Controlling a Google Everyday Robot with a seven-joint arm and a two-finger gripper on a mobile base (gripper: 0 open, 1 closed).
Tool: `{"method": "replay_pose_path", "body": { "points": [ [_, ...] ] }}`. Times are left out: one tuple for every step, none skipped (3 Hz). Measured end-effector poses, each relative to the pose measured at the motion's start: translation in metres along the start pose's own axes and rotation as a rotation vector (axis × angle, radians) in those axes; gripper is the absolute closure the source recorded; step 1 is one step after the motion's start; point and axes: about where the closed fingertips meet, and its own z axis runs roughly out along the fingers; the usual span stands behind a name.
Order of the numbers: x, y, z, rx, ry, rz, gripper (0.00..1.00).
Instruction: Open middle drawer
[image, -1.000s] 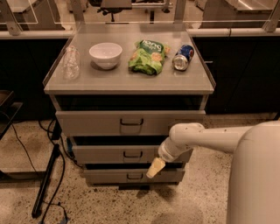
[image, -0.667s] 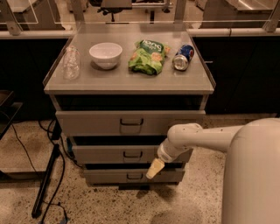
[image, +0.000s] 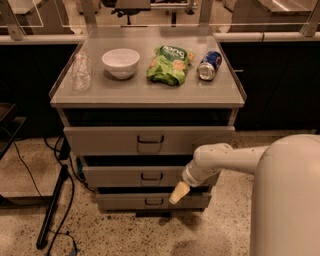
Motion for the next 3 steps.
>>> {"method": "replay_pose_path", "body": {
  "points": [
    [0.000,0.000,0.000,0.000,0.000,0.000,0.00],
    [-0.007,-0.005,-0.006,0.041,-0.016,-0.042,0.00],
    [0.000,0.001,0.016,0.026,0.014,-0.041,0.00]
  ]
}}
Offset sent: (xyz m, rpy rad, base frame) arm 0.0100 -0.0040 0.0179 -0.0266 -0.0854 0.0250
